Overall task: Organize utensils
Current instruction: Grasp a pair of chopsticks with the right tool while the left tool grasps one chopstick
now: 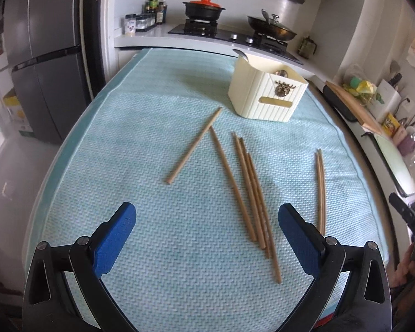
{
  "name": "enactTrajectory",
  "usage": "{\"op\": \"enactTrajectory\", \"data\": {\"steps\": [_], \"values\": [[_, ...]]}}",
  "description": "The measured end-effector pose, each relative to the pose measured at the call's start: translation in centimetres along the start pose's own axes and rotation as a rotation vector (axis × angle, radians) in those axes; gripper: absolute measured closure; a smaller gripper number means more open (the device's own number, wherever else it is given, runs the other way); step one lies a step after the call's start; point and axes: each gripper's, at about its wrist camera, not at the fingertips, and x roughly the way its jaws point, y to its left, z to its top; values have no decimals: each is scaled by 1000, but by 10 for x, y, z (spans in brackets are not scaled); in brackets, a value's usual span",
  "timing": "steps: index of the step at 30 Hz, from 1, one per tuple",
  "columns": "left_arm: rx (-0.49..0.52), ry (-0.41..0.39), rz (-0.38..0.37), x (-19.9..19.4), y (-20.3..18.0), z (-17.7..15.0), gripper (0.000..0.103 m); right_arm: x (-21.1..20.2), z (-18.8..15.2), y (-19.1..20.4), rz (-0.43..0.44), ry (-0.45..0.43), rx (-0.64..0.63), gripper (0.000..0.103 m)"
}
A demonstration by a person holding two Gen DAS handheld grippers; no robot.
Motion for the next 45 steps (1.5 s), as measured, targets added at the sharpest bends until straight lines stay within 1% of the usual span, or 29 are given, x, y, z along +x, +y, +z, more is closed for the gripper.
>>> {"op": "enactTrajectory", "data": {"steps": [4,8,10,12,14,16,18,21,22,24,25,31,35,36,37,39,43,45], "values": [[-3,0,13,10,22,14,1,29,15,-7,4,92,44,71],[36,-13,29,29,32,38,1,62,33,-16,16,169,93,71],[32,7,25,45,38,51,1,80,41,-20,31,205,115,72],[33,39,0,62,40,66,1,99,51,-30,37,242,167,72],[59,69,-39,81,35,84,1,121,60,-44,57,294,232,72],[82,101,-49,102,27,102,1,143,67,-58,69,344,315,71],[95,125,-58,121,19,117,1,165,74,-67,68,395,359,72],[109,146,-64,144,9,133,1,198,82,-74,28,470,379,72],[114,150,-62,150,6,136,1,207,84,-76,10,483,392,72],[122,157,-56,160,3,140,1,226,87,-73,-9,513,376,76],[124,160,-54,163,3,141,1,233,87,-71,-28,523,367,78],[120,172,-39,176,11,142,1,267,85,-54,-145,569,298,80],[135,188,-17,185,15,142,1,273,85,-32,-218,568,185,81],[142,193,-15,187,14,144,1,275,84,-26,-238,568,144,84],[149,197,-14,190,13,146,1,277,82,-19,-264,567,99,93],[164,203,-13,195,9,149,1,276,79,-15,-270,558,66,95],[178,229,-27,212,-3,161,1,265,73,-22,-250,537,117,96],[202,243,-28,224,-12,167,2,259,71,-26,-240,529,132,96]]}}
